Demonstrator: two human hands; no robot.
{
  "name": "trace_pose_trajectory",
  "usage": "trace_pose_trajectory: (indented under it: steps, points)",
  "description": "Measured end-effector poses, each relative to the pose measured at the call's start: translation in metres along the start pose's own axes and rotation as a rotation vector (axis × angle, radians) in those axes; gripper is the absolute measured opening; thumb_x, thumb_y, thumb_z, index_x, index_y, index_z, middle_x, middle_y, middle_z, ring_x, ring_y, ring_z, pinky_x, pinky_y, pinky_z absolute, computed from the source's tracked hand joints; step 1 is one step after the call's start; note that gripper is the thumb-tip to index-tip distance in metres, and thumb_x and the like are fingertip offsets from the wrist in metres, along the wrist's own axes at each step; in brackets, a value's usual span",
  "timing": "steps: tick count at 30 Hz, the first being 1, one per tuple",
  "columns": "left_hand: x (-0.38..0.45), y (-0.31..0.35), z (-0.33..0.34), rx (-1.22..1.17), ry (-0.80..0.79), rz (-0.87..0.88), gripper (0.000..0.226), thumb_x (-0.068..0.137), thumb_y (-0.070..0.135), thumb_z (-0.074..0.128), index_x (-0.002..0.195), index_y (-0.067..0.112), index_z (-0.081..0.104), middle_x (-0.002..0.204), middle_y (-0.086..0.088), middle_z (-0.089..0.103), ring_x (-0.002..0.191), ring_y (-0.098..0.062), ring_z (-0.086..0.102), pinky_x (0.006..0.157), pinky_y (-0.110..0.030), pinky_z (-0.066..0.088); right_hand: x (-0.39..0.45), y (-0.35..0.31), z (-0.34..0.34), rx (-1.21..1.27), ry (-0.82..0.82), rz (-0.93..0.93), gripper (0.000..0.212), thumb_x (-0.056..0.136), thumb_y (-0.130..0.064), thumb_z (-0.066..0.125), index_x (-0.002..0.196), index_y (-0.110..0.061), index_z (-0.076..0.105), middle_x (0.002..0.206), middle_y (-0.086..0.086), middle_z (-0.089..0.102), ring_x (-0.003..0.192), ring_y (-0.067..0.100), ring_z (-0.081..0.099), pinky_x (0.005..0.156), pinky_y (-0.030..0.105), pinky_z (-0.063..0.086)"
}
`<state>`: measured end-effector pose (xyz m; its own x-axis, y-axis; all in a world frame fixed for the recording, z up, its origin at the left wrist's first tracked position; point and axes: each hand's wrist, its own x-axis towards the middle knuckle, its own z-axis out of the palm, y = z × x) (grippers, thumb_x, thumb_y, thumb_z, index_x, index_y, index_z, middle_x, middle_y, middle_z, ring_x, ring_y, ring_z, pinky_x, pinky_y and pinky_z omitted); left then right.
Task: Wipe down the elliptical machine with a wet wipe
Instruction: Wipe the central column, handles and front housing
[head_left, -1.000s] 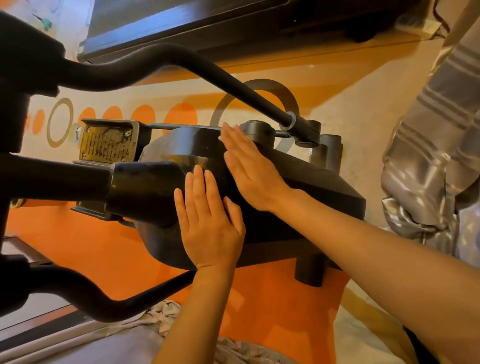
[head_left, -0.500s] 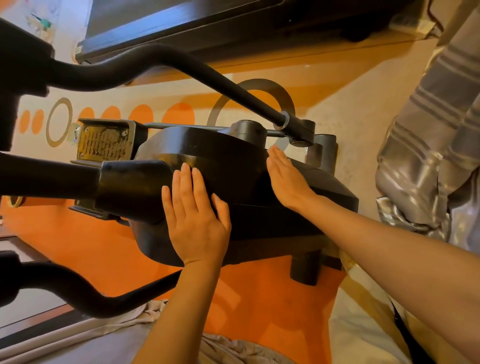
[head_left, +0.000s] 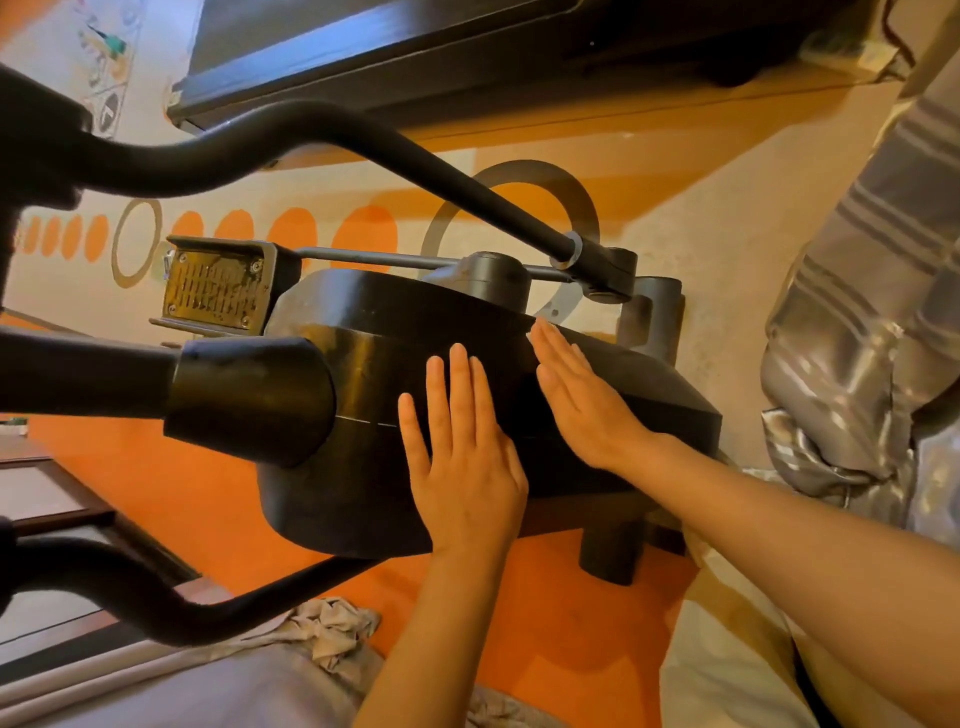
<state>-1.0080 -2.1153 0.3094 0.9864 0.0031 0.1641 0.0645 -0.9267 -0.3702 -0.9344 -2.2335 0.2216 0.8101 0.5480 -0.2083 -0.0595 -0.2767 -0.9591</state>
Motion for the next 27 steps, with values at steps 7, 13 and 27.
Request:
trace_pose_trajectory:
  steps: [7, 13, 27]
  points:
    - [-0.001, -0.001, 0.012, 0.140, 0.017, 0.031, 0.060, 0.102, 0.033, 0.027, 0.157, 0.010, 0.022, 0.164, -0.010, 0.018, 0.152, -0.028, 0.010, 0.123, -0.047, 0.001, 0.020, 0.007, -0.005, 0.047, 0.047, 0.131, 0.054, 0.108, -0.033, 0.017, 0.155, -0.017, -0.003, 0.163, -0.005, -0.010, 0.144, 0.000, -0.012, 0.121, 0.027, -0.003]
    - [0.000, -0.003, 0.014, 0.155, 0.037, 0.040, 0.058, 0.103, 0.035, 0.027, 0.156, 0.010, 0.025, 0.163, -0.010, 0.021, 0.151, -0.029, 0.012, 0.123, -0.049, 0.004, 0.016, -0.017, 0.008, 0.148, 0.141, 0.071, 0.050, 0.108, -0.028, 0.020, 0.155, -0.015, 0.010, 0.164, -0.004, 0.001, 0.147, 0.001, -0.004, 0.122, 0.026, 0.002]
    - [-0.003, -0.004, 0.012, 0.137, 0.009, 0.111, 0.059, 0.100, 0.036, 0.035, 0.154, 0.013, 0.033, 0.162, -0.008, 0.024, 0.152, -0.029, 0.014, 0.122, -0.052, -0.001, 0.008, 0.050, -0.006, 0.221, 0.108, 0.235, 0.048, 0.108, -0.029, 0.019, 0.155, -0.021, 0.011, 0.163, -0.010, 0.005, 0.146, -0.001, 0.002, 0.122, 0.028, 0.003]
